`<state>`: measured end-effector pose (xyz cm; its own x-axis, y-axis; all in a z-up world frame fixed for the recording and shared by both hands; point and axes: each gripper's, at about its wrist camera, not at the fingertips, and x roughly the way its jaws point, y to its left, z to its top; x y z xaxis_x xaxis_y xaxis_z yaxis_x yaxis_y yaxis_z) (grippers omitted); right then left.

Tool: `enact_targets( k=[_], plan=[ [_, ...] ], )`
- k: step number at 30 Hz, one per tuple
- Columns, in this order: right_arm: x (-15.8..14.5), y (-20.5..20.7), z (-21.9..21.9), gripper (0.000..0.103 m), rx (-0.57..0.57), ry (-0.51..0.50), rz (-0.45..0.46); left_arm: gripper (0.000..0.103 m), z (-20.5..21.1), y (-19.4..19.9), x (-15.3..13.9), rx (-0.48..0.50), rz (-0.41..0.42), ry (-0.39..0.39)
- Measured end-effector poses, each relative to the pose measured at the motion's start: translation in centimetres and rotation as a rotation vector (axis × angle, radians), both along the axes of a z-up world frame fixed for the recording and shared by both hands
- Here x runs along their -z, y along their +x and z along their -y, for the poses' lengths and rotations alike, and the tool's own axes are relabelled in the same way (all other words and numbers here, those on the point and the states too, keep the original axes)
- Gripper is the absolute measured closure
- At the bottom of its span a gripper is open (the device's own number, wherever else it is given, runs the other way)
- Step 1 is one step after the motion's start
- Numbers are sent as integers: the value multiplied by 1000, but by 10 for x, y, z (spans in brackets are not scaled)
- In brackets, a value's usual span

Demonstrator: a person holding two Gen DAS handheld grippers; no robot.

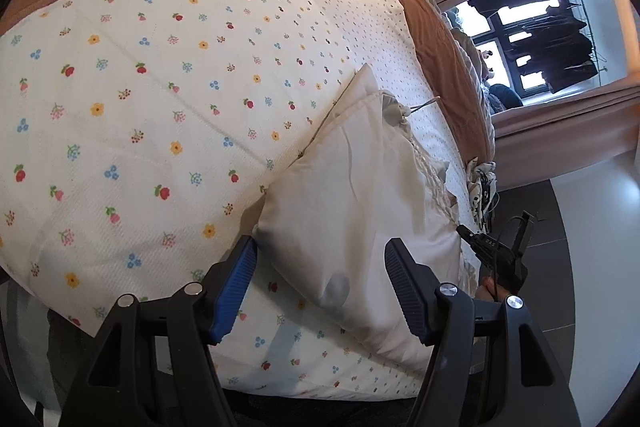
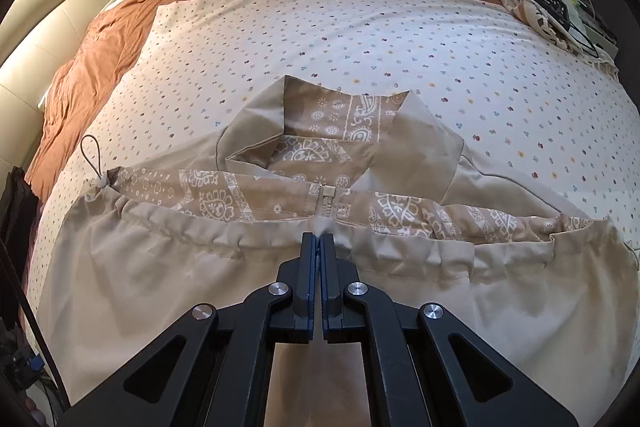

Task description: Fold large clothes

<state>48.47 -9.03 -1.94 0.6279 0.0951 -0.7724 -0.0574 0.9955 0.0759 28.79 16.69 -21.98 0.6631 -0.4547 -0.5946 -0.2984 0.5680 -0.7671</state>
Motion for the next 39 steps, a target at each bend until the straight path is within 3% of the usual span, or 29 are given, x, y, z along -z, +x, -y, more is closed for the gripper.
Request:
enact_targets(
  k=[7, 15, 16, 18, 20, 25, 28, 29, 31, 32, 33, 39],
  plan=[
    [28, 20, 1, 103, 25, 31, -33, 36, 9, 7, 11, 21, -26, -30],
    [33, 34, -5, 103, 19, 10, -21, 36, 12, 36, 23, -4, -14, -58],
    [35, 37, -8, 103, 21, 11, -25, 40, 13, 38, 22, -2, -11, -53],
    [35, 33, -6, 103, 27, 8, -33, 74, 14, 40, 24, 0, -27, -39],
    [41, 33, -4, 103, 31, -3, -41, 83, 12, 38, 27, -9, -22, -69],
    [46, 40, -8, 103, 26, 25, -64, 90, 13, 24, 8, -28, 60, -30],
    [42, 34, -2, 102, -3, 110, -76, 92, 11, 17, 5, -44, 77, -48],
    [36, 31, 4, 100, -6, 122, -56, 92, 9, 13, 5, -50, 81, -57],
    [33, 19, 4, 78, -19, 125, -27, 93, 8, 8, 3, -53, 90, -63],
    [31, 13, 5, 40, -28, 137, -26, 93, 7, 4, 2, -55, 96, -64],
    [30, 5, 5, 15, -39, 155, -18, 93, 7, 0, 0, -57, 100, -63],
    [27, -51, -3, 15, -84, 139, 22, 93, 4, -22, -10, -65, 130, -50]
  ],
)
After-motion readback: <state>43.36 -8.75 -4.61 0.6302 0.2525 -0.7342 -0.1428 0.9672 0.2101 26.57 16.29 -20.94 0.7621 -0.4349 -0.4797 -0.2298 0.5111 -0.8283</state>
